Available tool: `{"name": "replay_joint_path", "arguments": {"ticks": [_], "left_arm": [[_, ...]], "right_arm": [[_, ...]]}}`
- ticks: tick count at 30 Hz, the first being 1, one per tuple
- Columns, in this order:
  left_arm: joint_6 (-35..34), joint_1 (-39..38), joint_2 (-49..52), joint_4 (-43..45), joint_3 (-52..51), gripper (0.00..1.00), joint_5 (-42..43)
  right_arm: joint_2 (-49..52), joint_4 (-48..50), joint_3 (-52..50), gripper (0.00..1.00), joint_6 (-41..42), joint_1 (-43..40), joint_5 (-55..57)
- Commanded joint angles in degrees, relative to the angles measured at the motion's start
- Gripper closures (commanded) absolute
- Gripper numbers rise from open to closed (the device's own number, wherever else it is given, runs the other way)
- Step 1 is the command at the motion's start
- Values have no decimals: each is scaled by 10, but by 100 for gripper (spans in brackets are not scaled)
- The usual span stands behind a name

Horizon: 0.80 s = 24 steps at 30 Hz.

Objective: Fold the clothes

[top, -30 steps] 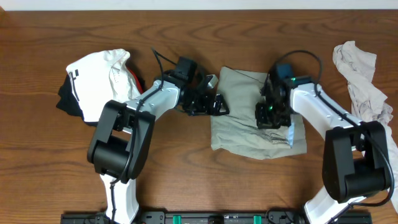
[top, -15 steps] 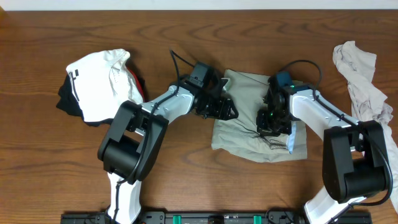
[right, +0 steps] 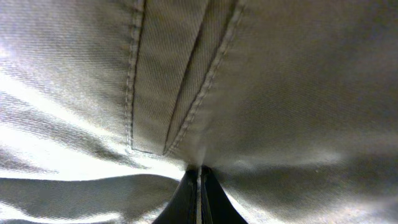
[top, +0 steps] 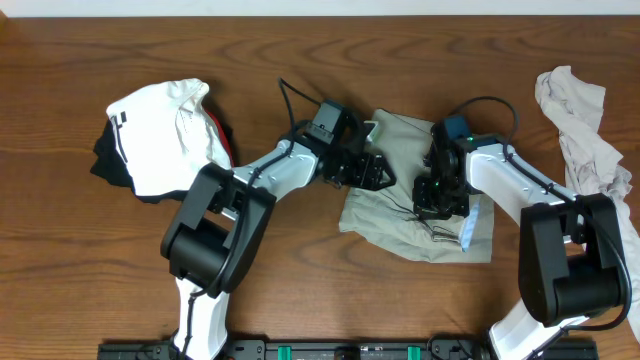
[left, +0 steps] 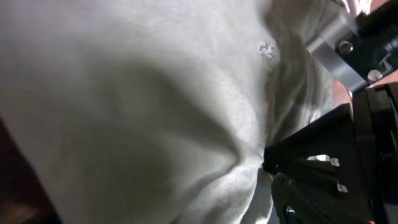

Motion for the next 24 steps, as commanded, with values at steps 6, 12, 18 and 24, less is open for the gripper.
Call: {"name": "replay_joint_path", "arguments": {"ticks": [6, 12, 18, 24], "left_arm": [[12, -44, 19, 19, 0, 41, 24], [12, -57, 25, 37, 0, 82, 21], [9, -40, 6, 3, 3, 94, 23], [14, 14, -96, -66, 15, 94, 23]], "right_arm": [[5, 1, -10, 95, 0, 5, 17], [5, -2, -10, 97, -1, 5, 16], [-14, -25, 4, 99, -10, -21, 17], [-93, -91, 65, 98, -40, -103, 5]]}}
